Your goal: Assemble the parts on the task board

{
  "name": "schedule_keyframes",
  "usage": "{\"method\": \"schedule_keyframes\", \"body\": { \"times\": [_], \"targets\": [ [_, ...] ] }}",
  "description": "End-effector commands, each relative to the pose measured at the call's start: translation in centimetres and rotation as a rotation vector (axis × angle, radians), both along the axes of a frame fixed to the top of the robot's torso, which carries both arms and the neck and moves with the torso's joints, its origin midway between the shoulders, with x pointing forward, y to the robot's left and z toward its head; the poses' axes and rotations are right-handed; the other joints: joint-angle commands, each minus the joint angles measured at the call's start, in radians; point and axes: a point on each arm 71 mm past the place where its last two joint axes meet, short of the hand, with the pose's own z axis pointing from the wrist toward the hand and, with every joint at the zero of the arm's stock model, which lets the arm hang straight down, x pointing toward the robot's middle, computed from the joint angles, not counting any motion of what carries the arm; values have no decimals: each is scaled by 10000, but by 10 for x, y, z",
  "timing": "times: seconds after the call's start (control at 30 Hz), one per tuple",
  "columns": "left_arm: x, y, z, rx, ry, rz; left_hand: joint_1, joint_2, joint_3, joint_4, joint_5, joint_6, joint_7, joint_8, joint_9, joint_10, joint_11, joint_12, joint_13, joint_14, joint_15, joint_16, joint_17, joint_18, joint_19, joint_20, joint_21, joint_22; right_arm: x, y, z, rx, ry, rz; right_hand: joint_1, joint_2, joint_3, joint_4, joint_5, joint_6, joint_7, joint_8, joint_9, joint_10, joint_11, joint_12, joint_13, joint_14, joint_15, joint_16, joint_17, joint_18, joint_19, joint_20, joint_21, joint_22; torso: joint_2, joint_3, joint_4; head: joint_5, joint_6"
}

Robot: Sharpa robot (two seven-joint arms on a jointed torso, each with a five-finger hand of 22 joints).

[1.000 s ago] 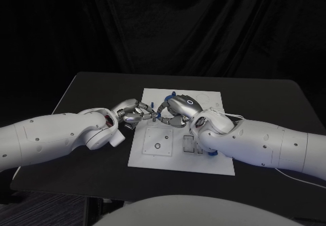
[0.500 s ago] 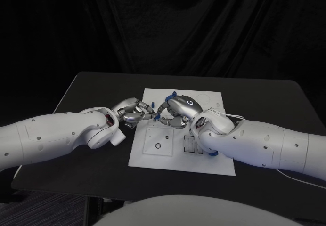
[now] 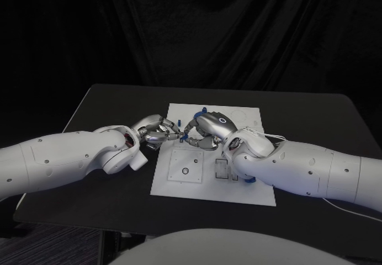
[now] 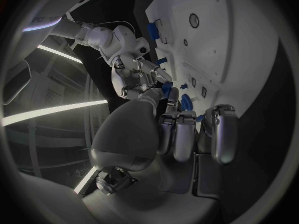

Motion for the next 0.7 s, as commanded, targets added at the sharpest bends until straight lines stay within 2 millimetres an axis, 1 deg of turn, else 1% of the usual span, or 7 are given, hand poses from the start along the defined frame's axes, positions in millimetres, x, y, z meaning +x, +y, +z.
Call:
{"method": "schedule_keyframes", "body": {
  "times": [0.03,0.07,0.2,0.37,0.47,0.6,0.7],
  "targets": [
    [-3,-7,-2,-26,265,-437,-125,-83,-4,81,-392,29,-163,41,576,1037,-48,26,2602,1037,-76,27,2635,0,368,-56,-29,2134,-1,3,5,325,-230,-73,10,63,49,-16,-11,-63,-12,-44,8,1060,-29,27,2633,1049,-48,25,2632,-128,831,-72,-31,2485,-1,-2,3,-6,2],
    [-3,-8,-2,-13,290,-439,-197,-87,-37,126,-608,-10,-156,41,589,1037,-42,26,2602,1037,-73,27,2635,1,366,-54,-38,2132,-1,3,5,327,-232,-74,10,63,49,-16,-11,-63,-12,-44,8,1060,-29,27,2633,1049,-48,25,2632,-128,831,-72,-31,2485,-1,-2,1,-4,2],
    [-3,-8,-3,19,370,-460,-352,-113,-126,234,-827,-95,-123,-6,581,1037,-17,26,2602,1037,-57,27,2635,5,359,-48,-60,2126,-1,3,5,327,-231,-79,11,63,53,-19,-22,-72,-8,-51,10,1060,-25,27,2633,1049,-45,25,2632,-125,824,-71,-43,2480,2,-1,-1,-10,2],
    [-3,-7,-3,15,369,-455,-668,-75,-359,527,-1768,-266,-18,-292,441,1037,72,26,2602,1037,16,27,2635,3,361,7,-67,2125,-1,2,5,342,-241,-105,14,66,56,-22,-28,-74,-7,-53,12,1060,-24,27,2633,1049,-44,25,2632,-127,828,-71,-35,2484,1,-2,1,3,2],
    [-3,-7,-2,12,351,-444,-580,-32,-343,488,-1776,-252,-22,-354,405,1037,73,26,2602,1037,20,27,2635,2,366,17,-60,2128,0,1,4,327,-231,-113,14,66,56,-22,-28,-74,-7,-53,12,1060,-24,27,2633,1049,-44,25,2632,-127,828,-71,-35,2484,3,-1,1,-8,2],
    [-3,-7,-3,13,368,-470,-528,-42,-378,481,-1488,-309,40,-566,287,1037,118,26,2602,1037,53,27,2635,6,359,45,-80,2124,-1,2,4,324,-227,-100,14,66,56,-22,-28,-74,-7,-53,12,1060,-24,27,2633,1049,-44,25,2632,-127,828,-71,-35,2484,0,-3,0,-6,2],
    [-2,-7,-3,15,383,-489,-523,-38,-395,494,-1418,-333,65,-662,232,1037,139,26,2602,1037,71,27,2635,6,357,60,-85,2123,-1,2,5,339,-239,-78,14,66,56,-22,-28,-74,-7,-53,12,1060,-24,27,2633,1049,-44,25,2632,-127,828,-71,-35,2484,-3,0,1,2,2]
  ]
}}
